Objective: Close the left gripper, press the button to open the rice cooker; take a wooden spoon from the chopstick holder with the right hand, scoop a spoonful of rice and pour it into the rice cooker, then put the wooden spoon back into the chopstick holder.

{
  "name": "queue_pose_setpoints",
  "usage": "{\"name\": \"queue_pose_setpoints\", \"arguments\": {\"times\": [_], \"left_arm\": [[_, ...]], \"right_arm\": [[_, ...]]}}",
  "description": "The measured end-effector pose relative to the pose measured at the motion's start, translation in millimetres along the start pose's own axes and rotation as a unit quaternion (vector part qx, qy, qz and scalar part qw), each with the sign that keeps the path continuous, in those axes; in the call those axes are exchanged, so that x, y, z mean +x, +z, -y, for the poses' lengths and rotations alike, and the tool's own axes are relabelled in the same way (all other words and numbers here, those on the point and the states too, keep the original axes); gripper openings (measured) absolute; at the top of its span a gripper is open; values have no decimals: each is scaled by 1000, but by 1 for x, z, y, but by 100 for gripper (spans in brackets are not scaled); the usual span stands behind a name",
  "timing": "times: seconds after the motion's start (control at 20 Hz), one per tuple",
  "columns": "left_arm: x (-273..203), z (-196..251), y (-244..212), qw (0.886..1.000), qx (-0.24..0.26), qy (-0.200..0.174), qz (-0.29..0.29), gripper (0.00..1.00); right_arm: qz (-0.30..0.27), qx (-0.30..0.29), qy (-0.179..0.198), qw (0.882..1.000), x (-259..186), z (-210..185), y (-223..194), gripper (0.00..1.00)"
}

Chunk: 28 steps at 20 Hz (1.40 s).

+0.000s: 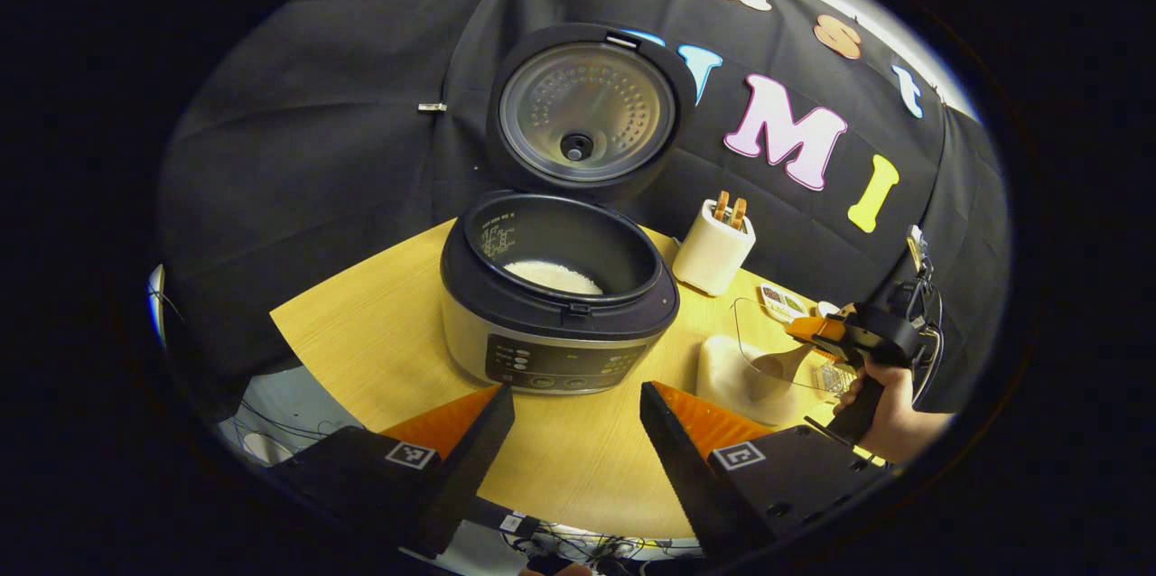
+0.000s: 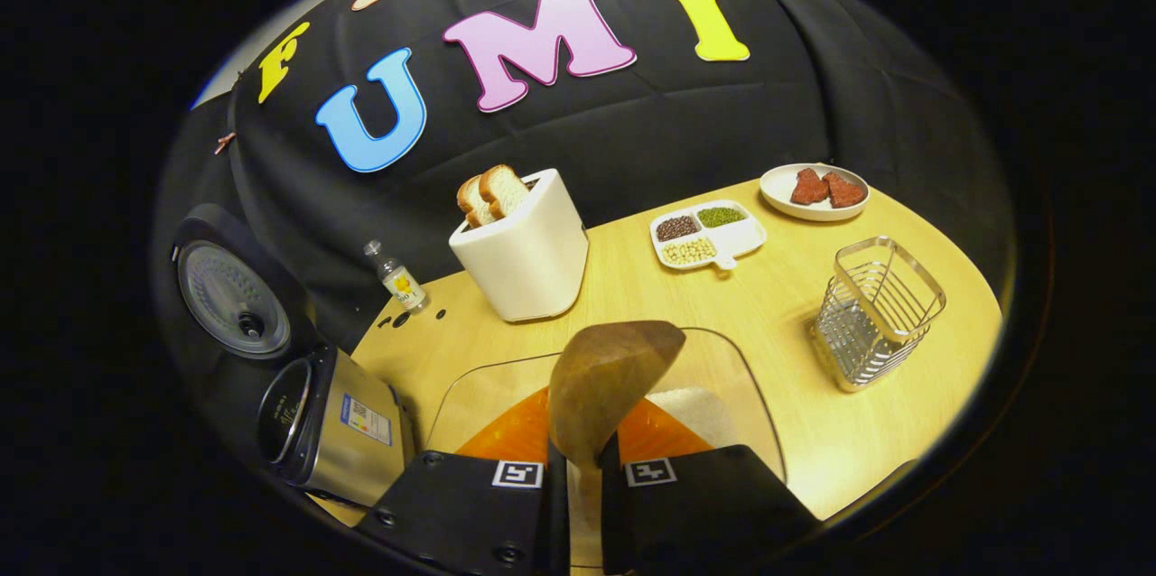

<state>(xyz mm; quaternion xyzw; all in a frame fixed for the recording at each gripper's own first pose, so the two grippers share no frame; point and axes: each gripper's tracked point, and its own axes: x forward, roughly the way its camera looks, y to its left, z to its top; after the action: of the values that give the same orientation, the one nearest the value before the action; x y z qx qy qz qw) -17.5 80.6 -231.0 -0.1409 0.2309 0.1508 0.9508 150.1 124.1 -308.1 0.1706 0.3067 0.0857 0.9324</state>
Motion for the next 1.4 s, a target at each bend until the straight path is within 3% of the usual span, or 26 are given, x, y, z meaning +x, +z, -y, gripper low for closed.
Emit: {"name": "queue_pose_setpoints", "arguments": {"times": [0.15, 0.35, 0.6, 0.7, 0.75, 0.8, 1.05, 1.25, 1.4], "left_arm": [[-5, -4, 8, 1000, -7, 4, 7, 95], [-17, -2, 24, 1000, -15, 1, 26, 95], [-32, -5, 42, 999, -8, 2, 45, 95], [-38, -7, 51, 999, -10, 2, 52, 95], [-39, -8, 55, 998, -10, 2, 55, 95], [-41, -9, 57, 998, -9, 2, 57, 95], [-46, -11, 78, 997, -3, -1, 75, 95], [-49, -13, 89, 996, -5, -8, 84, 95], [-50, -14, 96, 996, -1, -18, 92, 95]], "right_arm": [[-21, 25, 12, 999, 0, -21, -8, 18], [-50, 100, 21, 994, -1, -38, -12, 18], [-59, 151, 6, 987, -7, -20, -6, 18], [-60, 177, -15, 982, -12, -2, -5, 18], [-59, 188, -25, 980, -15, 6, -2, 14], [-58, 201, -32, 977, -18, 13, 0, 18], [-47, 271, -47, 960, -31, 40, 24, 18], [-45, 329, -37, 943, -41, 43, 47, 18], [-39, 351, -14, 936, -47, 27, 67, 18]]}}
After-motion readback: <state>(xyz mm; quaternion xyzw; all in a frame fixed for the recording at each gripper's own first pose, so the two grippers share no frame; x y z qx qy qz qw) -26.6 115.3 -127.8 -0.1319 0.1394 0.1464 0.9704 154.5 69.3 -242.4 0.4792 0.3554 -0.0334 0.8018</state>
